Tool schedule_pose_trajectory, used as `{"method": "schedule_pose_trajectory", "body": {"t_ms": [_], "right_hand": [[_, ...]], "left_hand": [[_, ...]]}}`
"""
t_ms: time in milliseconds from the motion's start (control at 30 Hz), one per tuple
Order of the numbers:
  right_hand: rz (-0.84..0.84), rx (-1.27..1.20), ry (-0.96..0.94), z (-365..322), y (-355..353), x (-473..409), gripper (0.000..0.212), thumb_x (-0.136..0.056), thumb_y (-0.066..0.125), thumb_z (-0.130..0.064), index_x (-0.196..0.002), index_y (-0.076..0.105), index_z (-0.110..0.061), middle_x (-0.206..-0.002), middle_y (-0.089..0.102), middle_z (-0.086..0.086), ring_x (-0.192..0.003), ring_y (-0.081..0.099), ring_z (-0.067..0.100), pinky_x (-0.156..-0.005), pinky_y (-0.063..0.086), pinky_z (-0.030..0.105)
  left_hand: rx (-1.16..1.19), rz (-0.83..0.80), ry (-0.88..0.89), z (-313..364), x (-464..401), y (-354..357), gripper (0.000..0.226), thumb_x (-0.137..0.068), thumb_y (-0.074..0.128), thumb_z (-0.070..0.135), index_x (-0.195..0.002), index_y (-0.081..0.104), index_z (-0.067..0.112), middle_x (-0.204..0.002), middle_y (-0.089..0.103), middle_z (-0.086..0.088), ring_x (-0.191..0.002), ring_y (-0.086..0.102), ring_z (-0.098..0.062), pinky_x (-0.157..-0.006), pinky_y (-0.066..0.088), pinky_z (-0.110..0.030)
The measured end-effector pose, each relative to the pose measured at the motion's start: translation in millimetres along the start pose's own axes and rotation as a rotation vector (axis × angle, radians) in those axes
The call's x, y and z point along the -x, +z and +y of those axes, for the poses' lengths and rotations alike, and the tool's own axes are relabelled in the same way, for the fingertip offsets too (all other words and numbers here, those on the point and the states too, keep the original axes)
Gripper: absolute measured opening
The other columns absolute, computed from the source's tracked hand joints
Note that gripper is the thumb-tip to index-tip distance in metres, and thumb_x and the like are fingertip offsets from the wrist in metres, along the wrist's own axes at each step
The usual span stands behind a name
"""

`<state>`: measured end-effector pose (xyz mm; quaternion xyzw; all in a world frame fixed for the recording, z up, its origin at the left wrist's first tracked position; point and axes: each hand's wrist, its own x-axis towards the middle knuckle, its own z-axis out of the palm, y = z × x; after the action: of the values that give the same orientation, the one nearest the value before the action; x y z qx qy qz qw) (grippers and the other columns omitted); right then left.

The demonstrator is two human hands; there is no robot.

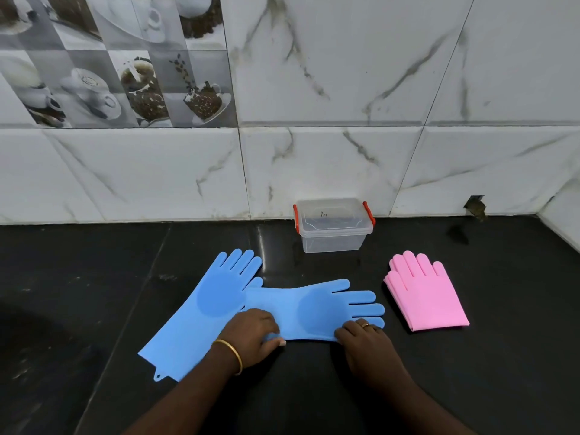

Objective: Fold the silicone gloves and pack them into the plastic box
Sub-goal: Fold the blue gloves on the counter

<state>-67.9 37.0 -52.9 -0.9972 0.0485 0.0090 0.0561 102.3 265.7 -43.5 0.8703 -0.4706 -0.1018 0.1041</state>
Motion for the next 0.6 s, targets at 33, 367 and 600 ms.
{"method": "schedule_pose_trajectory", "body": {"t_ms": [33, 367, 600], "right_hand": [[0.024, -0.008, 0.014, -0.2, -1.0, 2.3, 0.033, -0.097, 0.042, -0.031, -0.125, 0.058, -0.026, -0.121, 0.061, -0.004, -0.110, 0.057, 0.018, -0.093, 0.045, 0.032], [0.164, -0.217, 0.019, -35.6, -4.2, -8.8, 0.034, -0.093, 0.053, -0.041, -0.124, 0.061, -0.032, -0.122, 0.060, -0.012, -0.111, 0.056, 0.008, -0.095, 0.047, 0.026], [0.028, -0.437, 0.089, -67.9, -9.5, -34.3, 0.033, -0.089, 0.060, -0.046, -0.122, 0.057, -0.042, -0.124, 0.053, -0.023, -0.110, 0.053, 0.001, -0.093, 0.044, 0.016]], "left_hand": [[0.066, 0.086, -0.063, -3.9, 6.8, 0.0, 0.043, -0.089, 0.044, 0.060, -0.105, 0.068, 0.028, -0.106, 0.065, 0.011, -0.101, 0.057, -0.007, -0.090, 0.047, -0.025], [0.077, -0.109, -1.109, -128.1, 81.6, -40.5, 0.082, -0.066, 0.069, 0.068, -0.128, 0.048, 0.018, -0.134, 0.052, -0.009, -0.120, 0.052, -0.031, -0.098, 0.045, -0.042], [0.457, -0.350, -1.014, -138.8, 91.8, -63.3, 0.040, -0.066, 0.085, 0.020, -0.098, 0.067, 0.005, -0.096, 0.065, -0.009, -0.084, 0.062, -0.021, -0.065, 0.049, -0.027]]}}
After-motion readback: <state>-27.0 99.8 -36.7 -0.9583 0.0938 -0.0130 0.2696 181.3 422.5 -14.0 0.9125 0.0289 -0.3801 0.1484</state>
